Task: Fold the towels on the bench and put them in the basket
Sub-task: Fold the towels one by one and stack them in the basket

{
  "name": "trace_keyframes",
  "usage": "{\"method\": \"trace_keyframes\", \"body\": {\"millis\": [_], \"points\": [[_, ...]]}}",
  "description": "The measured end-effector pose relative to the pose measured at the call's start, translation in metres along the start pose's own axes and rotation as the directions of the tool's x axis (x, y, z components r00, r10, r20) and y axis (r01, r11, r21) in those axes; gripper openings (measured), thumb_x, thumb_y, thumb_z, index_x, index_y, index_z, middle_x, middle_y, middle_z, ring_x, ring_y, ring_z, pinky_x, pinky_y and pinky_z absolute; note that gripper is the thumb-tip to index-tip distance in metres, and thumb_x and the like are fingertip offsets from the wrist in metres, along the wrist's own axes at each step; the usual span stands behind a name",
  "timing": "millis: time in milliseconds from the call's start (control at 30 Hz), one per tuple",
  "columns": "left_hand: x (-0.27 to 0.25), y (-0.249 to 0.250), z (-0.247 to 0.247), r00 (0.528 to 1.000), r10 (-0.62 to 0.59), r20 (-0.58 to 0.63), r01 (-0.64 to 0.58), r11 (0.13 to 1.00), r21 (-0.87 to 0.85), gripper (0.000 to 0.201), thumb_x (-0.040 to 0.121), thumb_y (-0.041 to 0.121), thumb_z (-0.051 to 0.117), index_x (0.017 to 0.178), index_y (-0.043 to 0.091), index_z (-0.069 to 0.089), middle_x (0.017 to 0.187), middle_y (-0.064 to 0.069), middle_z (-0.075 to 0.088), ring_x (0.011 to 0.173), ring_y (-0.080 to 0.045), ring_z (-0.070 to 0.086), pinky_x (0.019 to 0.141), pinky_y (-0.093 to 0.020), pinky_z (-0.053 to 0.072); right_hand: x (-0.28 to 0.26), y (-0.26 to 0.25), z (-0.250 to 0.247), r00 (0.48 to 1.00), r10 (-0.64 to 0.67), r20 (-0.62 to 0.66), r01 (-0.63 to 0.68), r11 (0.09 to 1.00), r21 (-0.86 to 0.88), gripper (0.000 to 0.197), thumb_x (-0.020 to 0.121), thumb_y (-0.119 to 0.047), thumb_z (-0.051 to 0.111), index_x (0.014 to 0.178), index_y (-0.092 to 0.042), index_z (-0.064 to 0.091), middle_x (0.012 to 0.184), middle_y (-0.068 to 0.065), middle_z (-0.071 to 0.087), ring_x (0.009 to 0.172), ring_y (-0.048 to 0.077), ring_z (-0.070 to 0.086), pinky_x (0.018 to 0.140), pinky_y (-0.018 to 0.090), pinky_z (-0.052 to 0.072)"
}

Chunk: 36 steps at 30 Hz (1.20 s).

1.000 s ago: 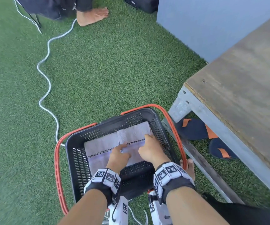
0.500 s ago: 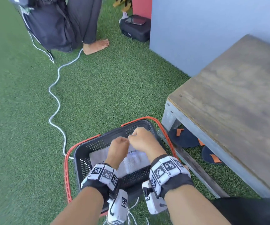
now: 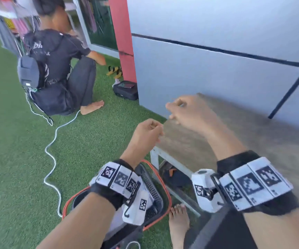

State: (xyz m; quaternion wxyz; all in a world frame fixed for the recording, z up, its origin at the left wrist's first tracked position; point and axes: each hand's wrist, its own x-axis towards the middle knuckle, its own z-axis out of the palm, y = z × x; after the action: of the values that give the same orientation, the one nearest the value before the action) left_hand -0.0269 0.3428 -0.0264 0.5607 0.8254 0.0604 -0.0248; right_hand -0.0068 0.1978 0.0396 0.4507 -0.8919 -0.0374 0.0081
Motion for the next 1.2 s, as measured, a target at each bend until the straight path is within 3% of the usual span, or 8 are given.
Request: {"method": "trace_keyframes", "body": {"millis": [133,300,400,633,800,900,1000,1200], "points": [[-0.012,0.066,0.047,0.970,0.153,0.190,-0.171,0.982,0.083,0.012,0.095,0.019,0.055,0.090,0.012,0.064,0.094,-0.012,0.074,0.067,-0.017,0.062,0.065,-0.030,0.048,-0.037,0.033,-0.086,0.987,0.005,-0.159,-0.005,1.000,-0.002,0.031,0.088,-0.046,0.061,0.083,-0.016,0.068,0.080,-0.001,0.076,0.079,0.022,0.072,0.087,0.045,0.056],[-0.034,0.124,0.142,0.864,0.279,0.419,-0.387,0.901,0.198,0.018,0.093,0.020,0.061,0.075,0.023,0.058,0.088,-0.008,0.073,0.069,-0.017,0.061,0.061,-0.024,0.044,-0.108,0.109,-0.170,0.956,0.106,-0.273,-0.124,0.991,-0.050,0.027,0.092,-0.044,0.060,0.080,-0.021,0.069,0.081,-0.002,0.076,0.080,0.020,0.071,0.084,0.041,0.056],[-0.048,0.144,0.206,0.791,0.297,0.536,-0.475,0.849,0.231,0.013,0.092,0.026,0.062,0.081,0.022,0.063,0.078,0.001,0.066,0.069,-0.016,0.060,0.060,-0.024,0.043,-0.152,0.161,-0.210,0.907,0.188,-0.378,-0.218,0.975,-0.040,0.025,0.091,-0.041,0.061,0.080,-0.020,0.069,0.079,-0.004,0.075,0.079,0.018,0.070,0.079,0.036,0.052],[-0.084,0.146,0.360,0.582,0.191,0.790,-0.636,0.713,0.296,0.011,0.091,0.031,0.061,0.090,0.022,0.066,0.085,0.004,0.065,0.085,-0.019,0.063,0.072,-0.028,0.046,-0.230,0.274,-0.278,0.764,0.361,-0.535,-0.408,0.912,0.033,0.016,0.090,-0.040,0.063,0.085,-0.025,0.068,0.084,-0.008,0.072,0.074,0.009,0.061,0.064,0.024,0.040],[-0.117,0.145,0.452,0.454,0.144,0.879,-0.698,0.670,0.251,0.021,0.097,0.026,0.053,0.108,0.014,0.067,0.112,-0.003,0.066,0.104,-0.022,0.062,0.078,-0.027,0.043,-0.271,0.343,-0.313,0.639,0.487,-0.596,-0.567,0.821,0.064,0.022,0.085,-0.049,0.058,0.095,-0.031,0.062,0.100,-0.004,0.064,0.098,0.020,0.061,0.082,0.035,0.050],[-0.133,0.143,0.498,0.385,0.172,0.907,-0.738,0.648,0.190,0.020,0.096,0.026,0.054,0.108,0.015,0.066,0.118,-0.006,0.062,0.106,-0.023,0.059,0.077,-0.029,0.040,-0.293,0.379,-0.322,0.525,0.531,-0.665,-0.688,0.725,0.036,0.034,0.085,-0.044,0.056,0.117,-0.035,0.060,0.126,0.006,0.044,0.127,0.035,0.034,0.102,0.036,0.030],[-0.142,0.140,0.538,0.368,0.215,0.905,-0.748,0.647,0.150,0.021,0.097,0.025,0.055,0.113,0.015,0.063,0.121,-0.009,0.054,0.108,-0.025,0.055,0.079,-0.029,0.039,-0.302,0.398,-0.330,0.504,0.568,-0.650,-0.758,0.652,-0.018,0.041,0.090,-0.038,0.054,0.131,-0.036,0.052,0.139,0.019,0.035,0.134,0.038,0.021,0.107,0.041,0.023],[-0.148,0.131,0.594,0.397,0.289,0.871,-0.758,0.638,0.134,0.035,0.093,0.020,0.056,0.128,0.017,0.050,0.128,-0.010,0.044,0.116,-0.033,0.050,0.096,-0.049,0.047,-0.301,0.414,-0.338,0.546,0.615,-0.569,-0.799,0.587,-0.133,0.051,0.092,-0.041,0.053,0.139,-0.021,0.046,0.143,0.008,0.040,0.134,0.035,0.028,0.107,0.047,0.034]]}}
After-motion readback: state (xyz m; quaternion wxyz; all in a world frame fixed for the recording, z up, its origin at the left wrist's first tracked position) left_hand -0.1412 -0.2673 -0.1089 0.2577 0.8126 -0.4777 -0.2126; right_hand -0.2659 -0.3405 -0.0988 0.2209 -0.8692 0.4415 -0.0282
